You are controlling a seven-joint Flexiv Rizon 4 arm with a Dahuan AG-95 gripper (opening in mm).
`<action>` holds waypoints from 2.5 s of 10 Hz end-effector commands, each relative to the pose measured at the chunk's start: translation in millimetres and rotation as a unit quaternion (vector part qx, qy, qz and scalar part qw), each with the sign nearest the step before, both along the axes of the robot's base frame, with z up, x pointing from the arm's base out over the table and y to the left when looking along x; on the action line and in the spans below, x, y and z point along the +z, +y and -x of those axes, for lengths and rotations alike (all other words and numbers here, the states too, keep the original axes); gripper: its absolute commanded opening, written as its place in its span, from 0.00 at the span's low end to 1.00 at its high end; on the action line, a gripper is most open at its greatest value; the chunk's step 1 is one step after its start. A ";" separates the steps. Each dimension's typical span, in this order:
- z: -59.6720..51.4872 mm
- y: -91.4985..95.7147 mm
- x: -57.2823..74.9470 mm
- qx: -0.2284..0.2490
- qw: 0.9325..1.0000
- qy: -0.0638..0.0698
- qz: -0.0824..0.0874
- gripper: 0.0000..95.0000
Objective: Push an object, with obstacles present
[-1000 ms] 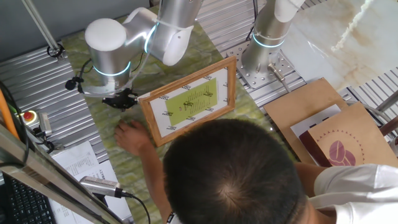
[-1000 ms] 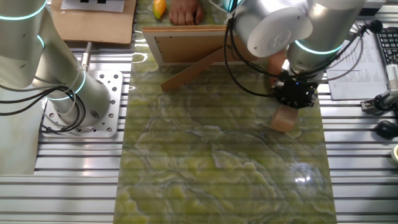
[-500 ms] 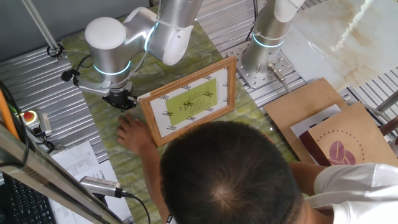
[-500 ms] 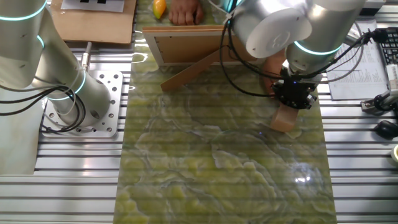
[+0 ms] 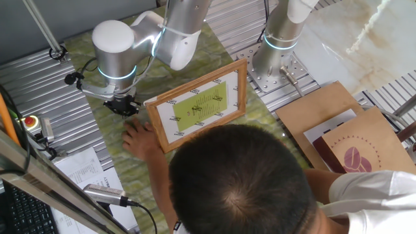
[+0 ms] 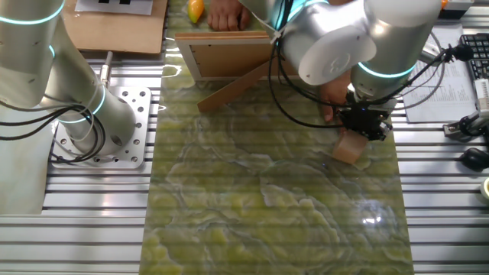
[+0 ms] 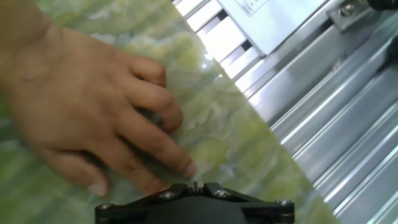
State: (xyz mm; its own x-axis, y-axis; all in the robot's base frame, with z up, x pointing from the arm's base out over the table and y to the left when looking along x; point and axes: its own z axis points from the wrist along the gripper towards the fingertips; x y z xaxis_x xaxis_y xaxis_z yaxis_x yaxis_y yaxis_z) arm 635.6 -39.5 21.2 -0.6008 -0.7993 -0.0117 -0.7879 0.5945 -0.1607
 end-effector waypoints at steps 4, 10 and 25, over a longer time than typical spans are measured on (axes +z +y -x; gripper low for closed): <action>-5.6 -7.5 -0.8 0.006 1.000 0.005 0.028 0.00; -3.2 -17.1 1.7 -0.009 1.000 0.004 0.023 0.00; 9.7 -58.7 1.9 -0.117 0.991 -0.012 0.059 0.00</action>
